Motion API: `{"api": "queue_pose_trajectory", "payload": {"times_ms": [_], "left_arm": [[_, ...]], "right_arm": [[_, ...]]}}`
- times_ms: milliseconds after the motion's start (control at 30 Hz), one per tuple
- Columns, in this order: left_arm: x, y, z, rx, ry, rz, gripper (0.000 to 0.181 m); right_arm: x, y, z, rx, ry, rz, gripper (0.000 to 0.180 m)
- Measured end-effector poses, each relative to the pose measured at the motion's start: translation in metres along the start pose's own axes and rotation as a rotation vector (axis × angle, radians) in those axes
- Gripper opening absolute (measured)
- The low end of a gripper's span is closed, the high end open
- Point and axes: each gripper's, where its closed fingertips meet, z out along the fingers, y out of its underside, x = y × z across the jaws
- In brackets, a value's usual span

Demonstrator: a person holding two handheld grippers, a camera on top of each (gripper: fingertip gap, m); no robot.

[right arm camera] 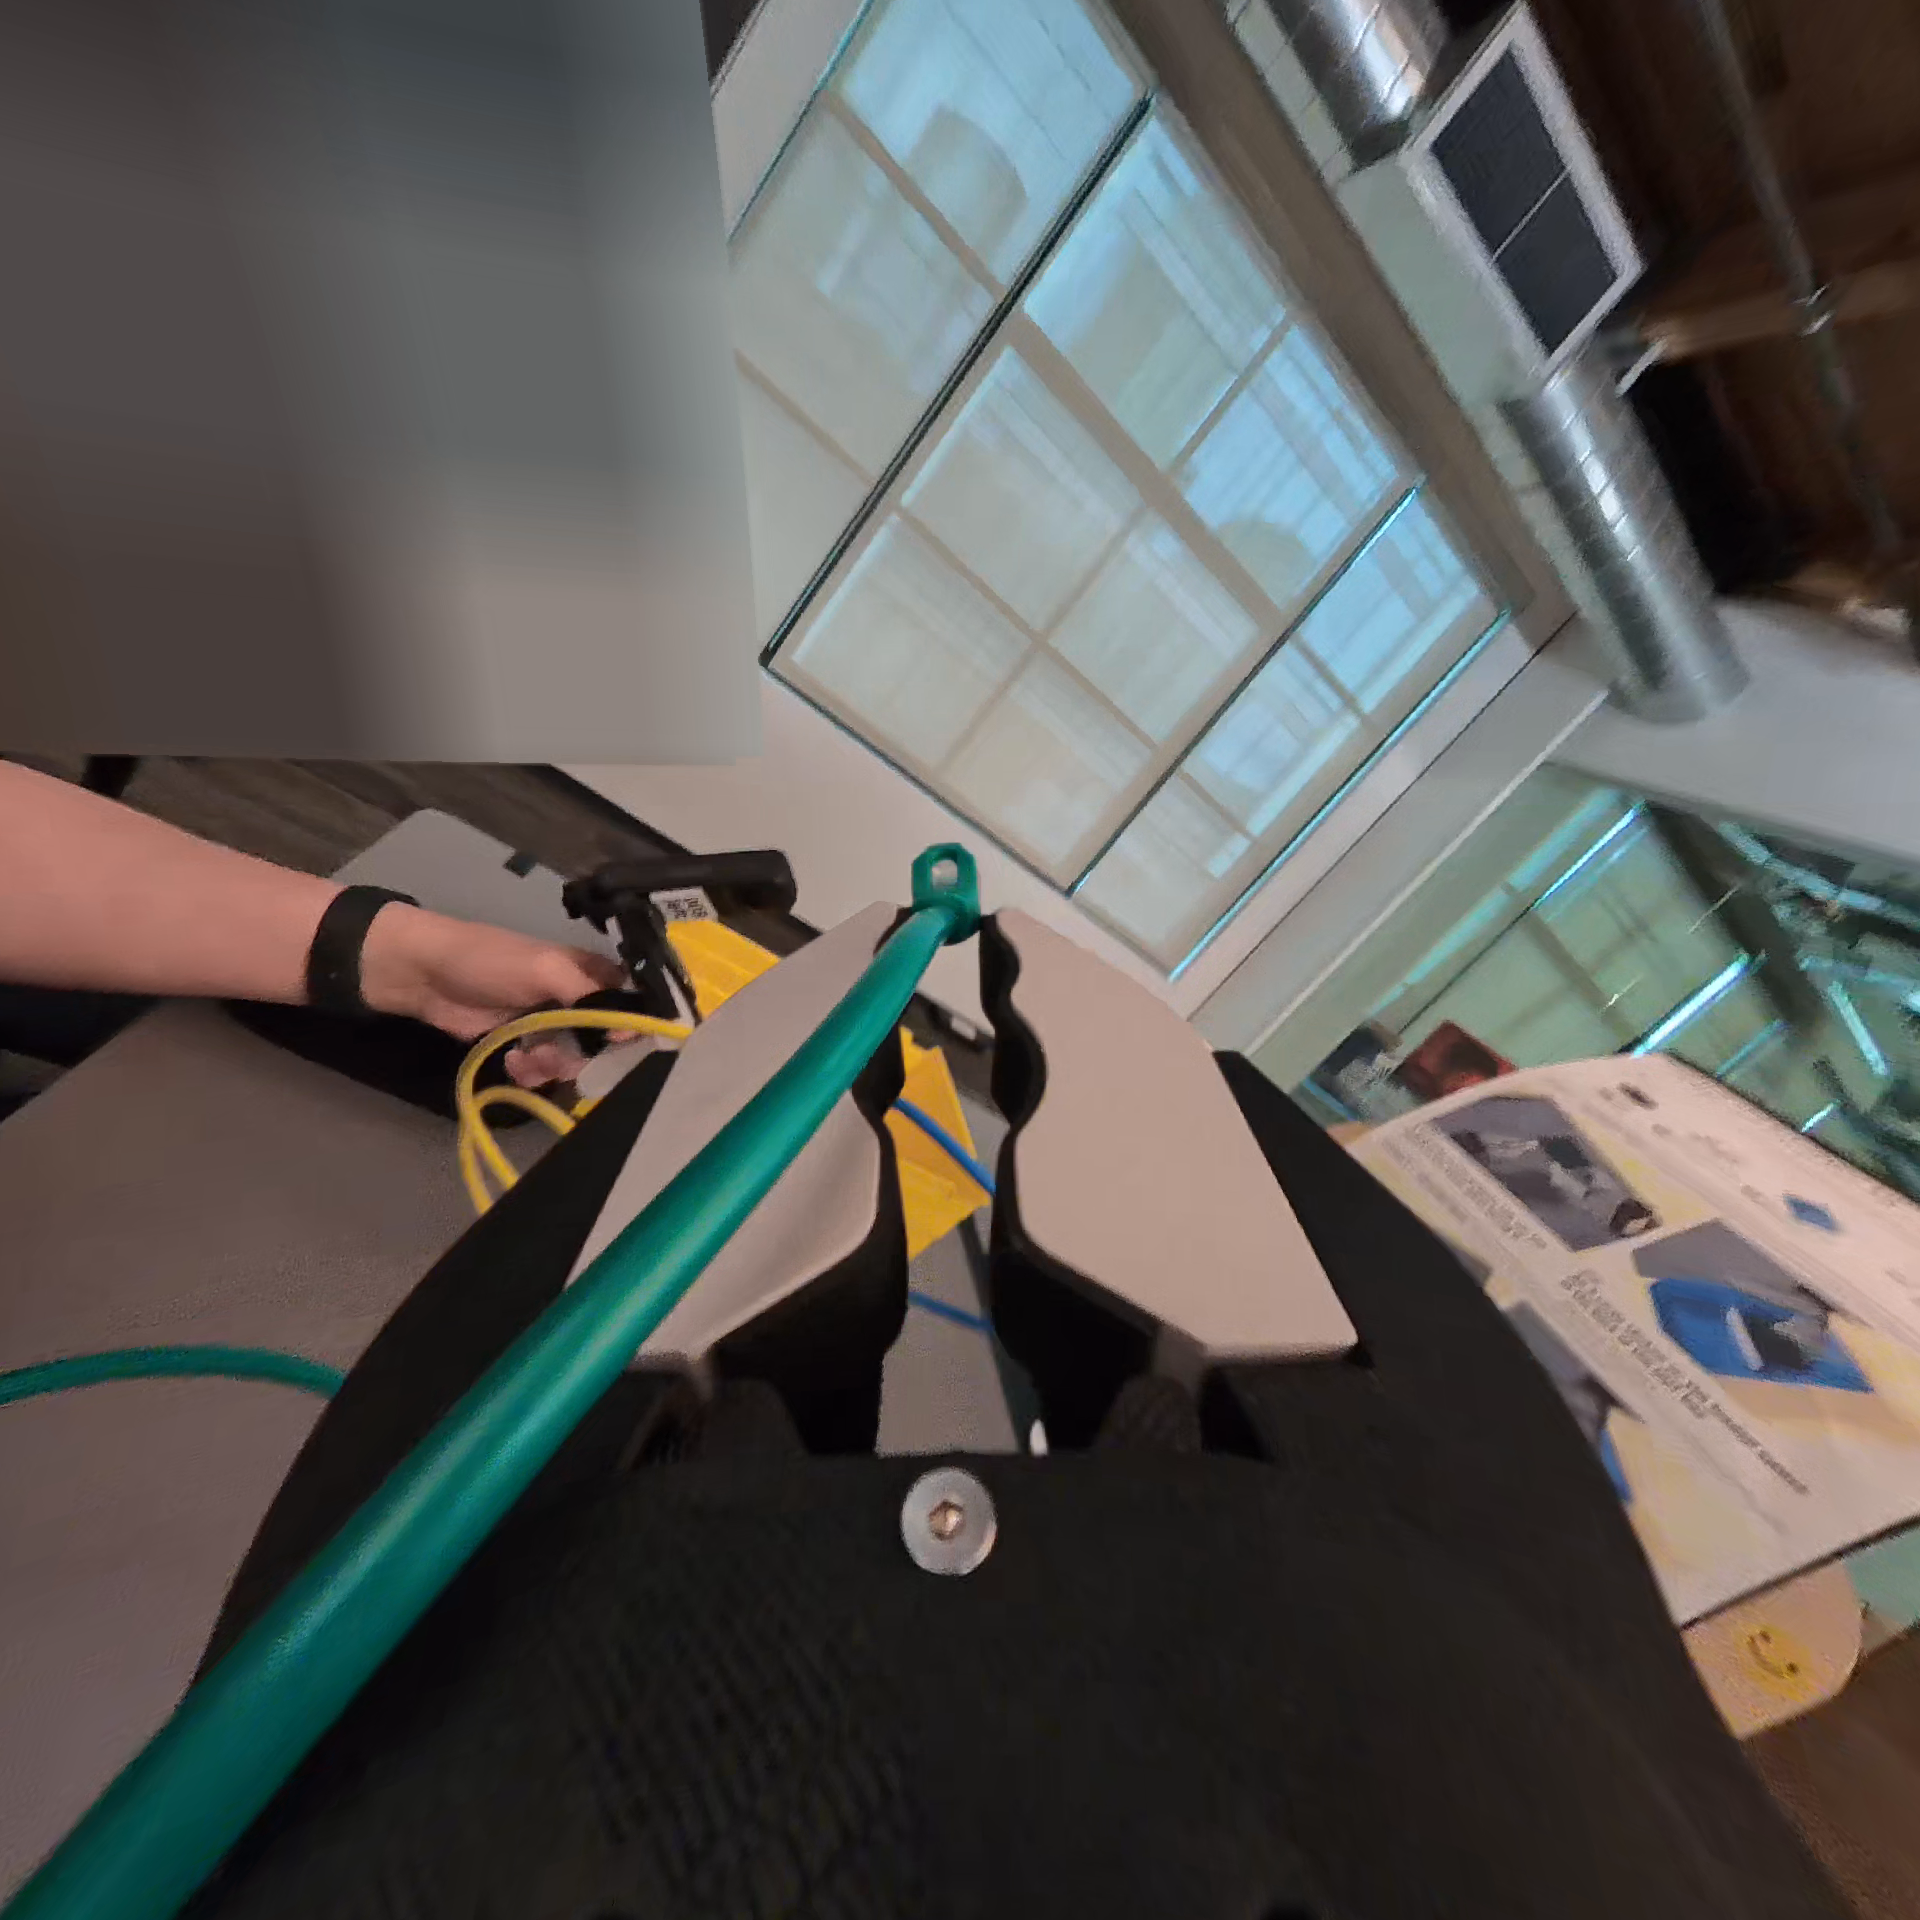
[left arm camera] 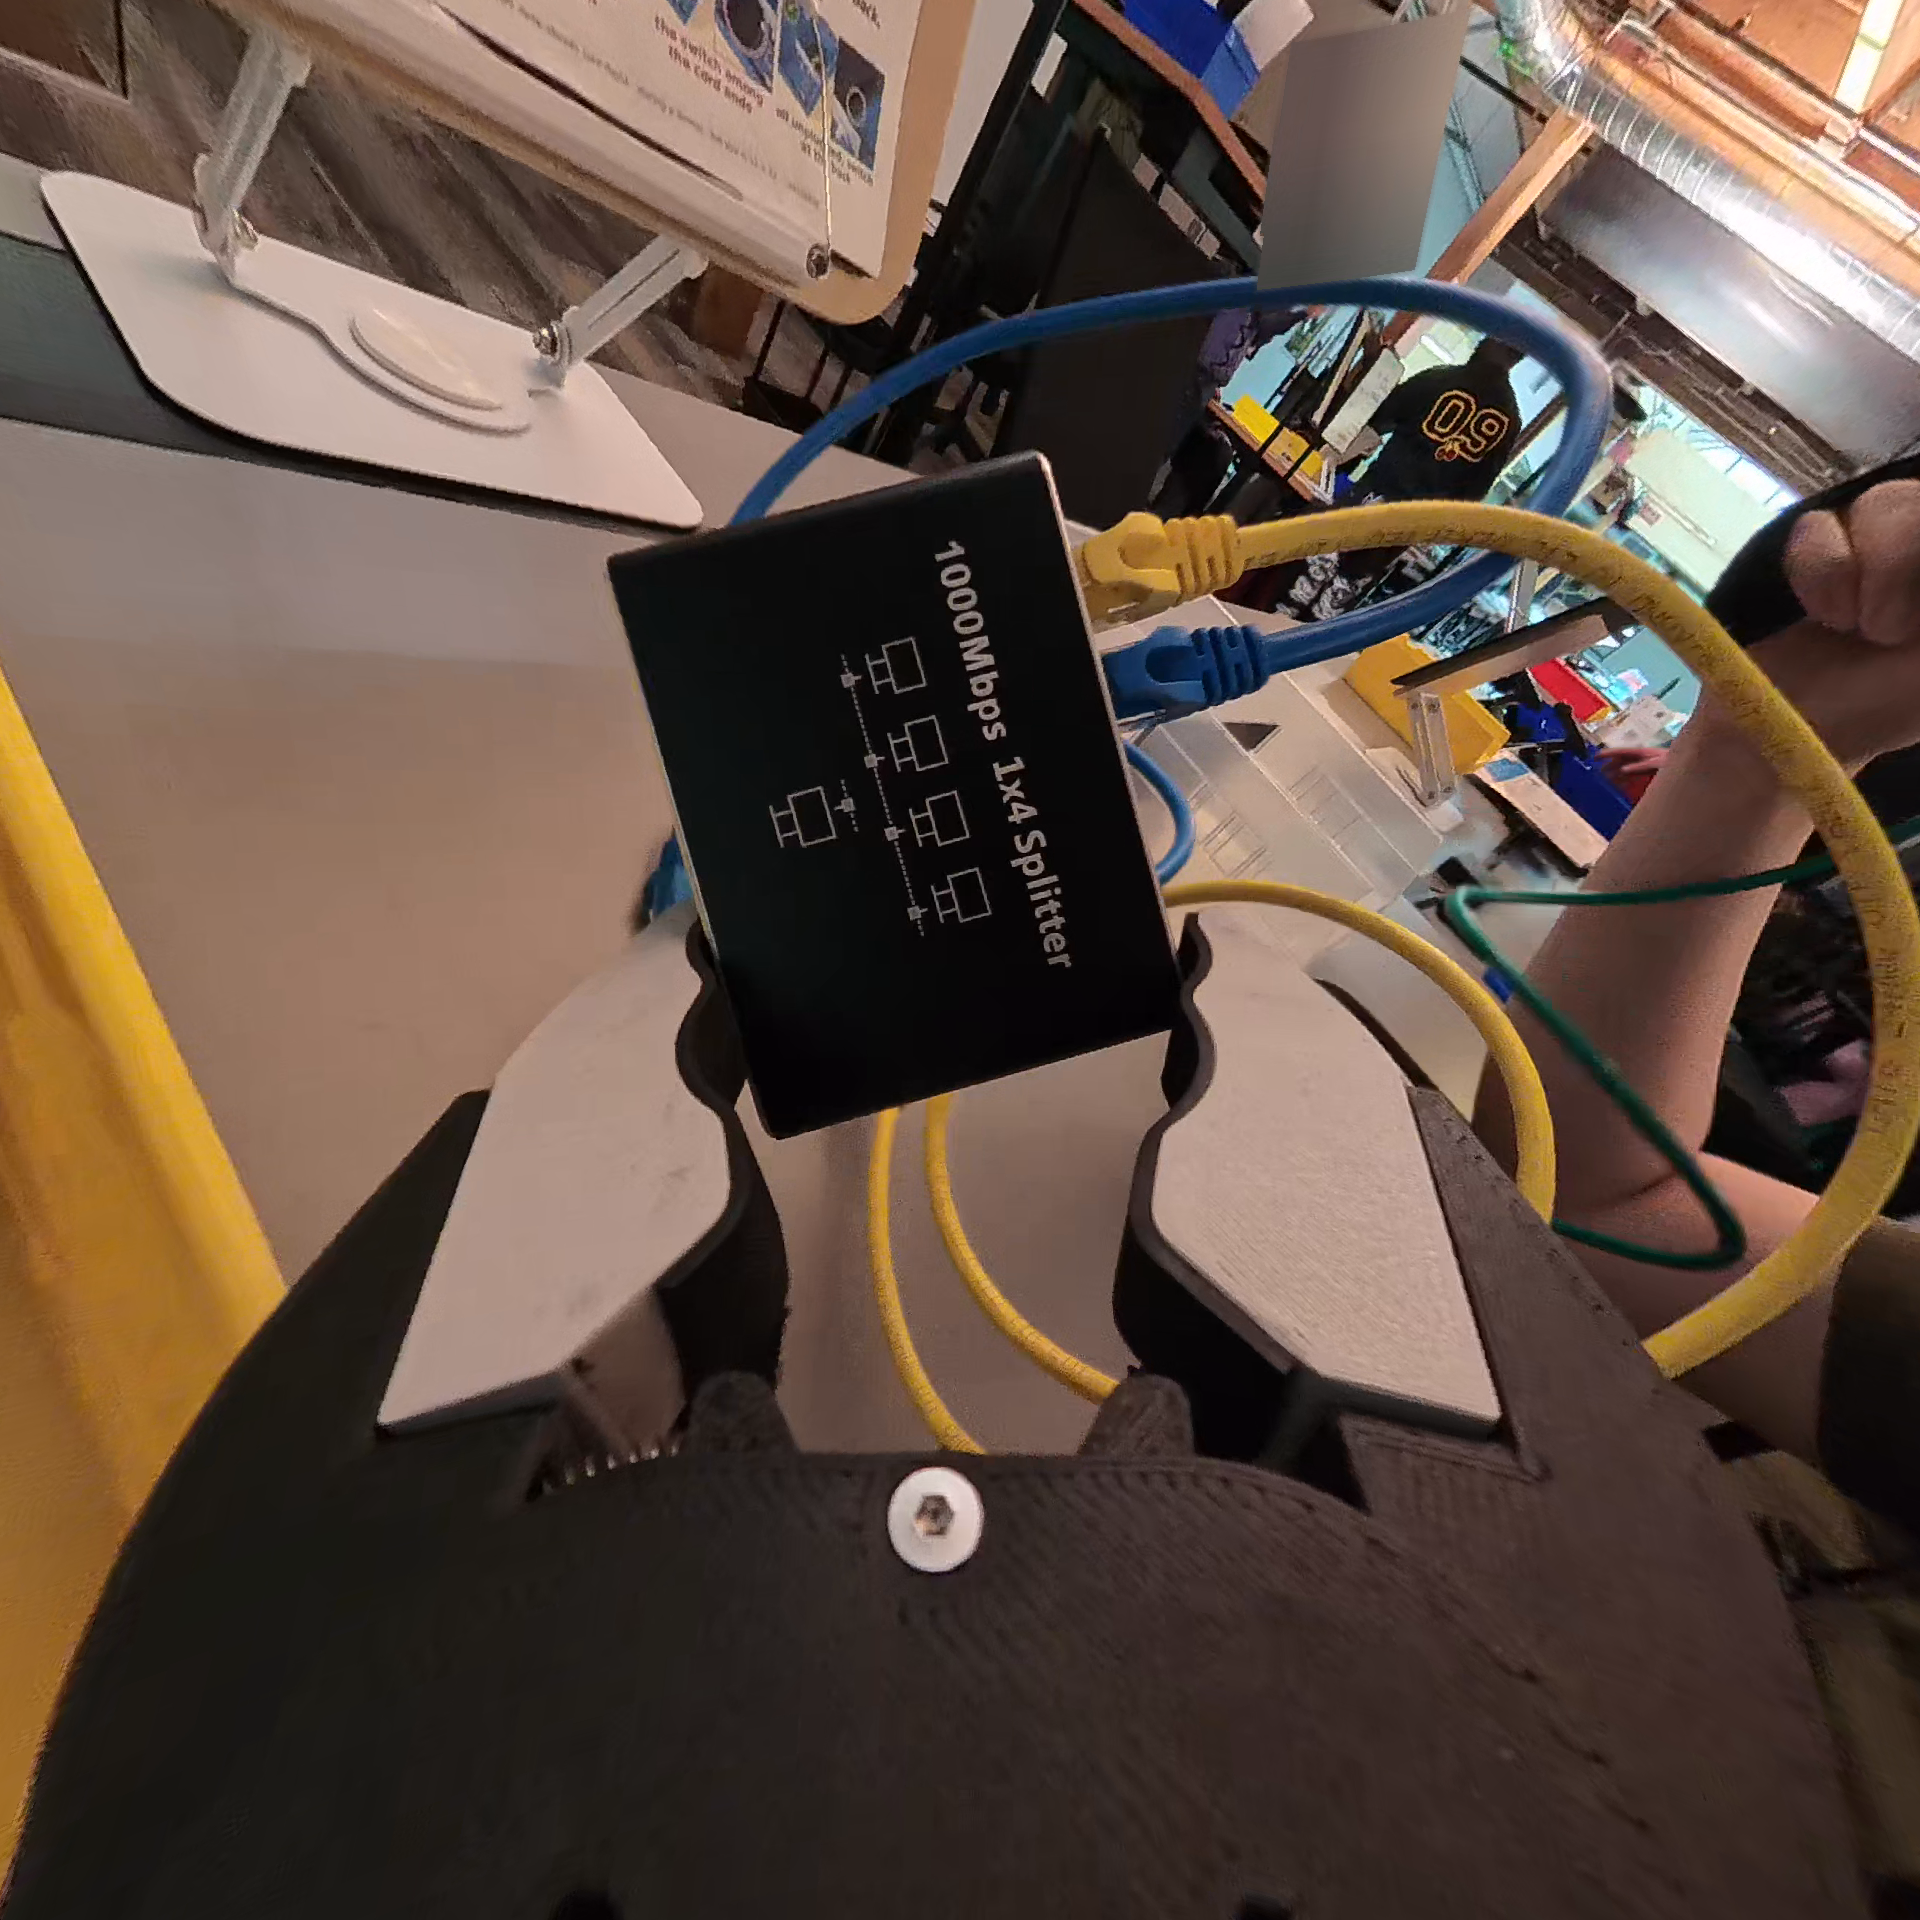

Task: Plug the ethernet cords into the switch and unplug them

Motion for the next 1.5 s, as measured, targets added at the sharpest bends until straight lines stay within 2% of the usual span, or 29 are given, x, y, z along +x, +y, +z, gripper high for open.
{"api": "queue_pose_trajectory", "payload": {"times_ms": [67, 233, 467, 1067, 1500], "left_arm": [[0.004, -0.003, 0.001, 0.011, -0.004, 0.023, 0.08], [0.019, -0.01, 0.006, 0.043, 0.035, 0.019, 0.08], [0.036, -0.013, 0.012, 0.08, 0.059, 0.037, 0.08], [0.043, -0.011, 0.024, 0.071, 0.03, 0.063, 0.08], [0.045, -0.018, 0.024, 0.108, -0.028, 0.132, 0.08]], "right_arm": [[-0.001, 0.018, 0.008, -0.089, 0.0, -0.01, 0.012], [-0.023, 0.091, 0.041, -0.362, -0.094, -0.034, 0.012], [-0.057, 0.135, 0.081, -0.401, -0.176, -0.012, 0.011], [-0.075, 0.158, 0.108, -0.406, -0.135, -0.019, 0.011], [-0.074, 0.165, 0.113, -0.4, -0.11, 0.083, 0.011]]}}
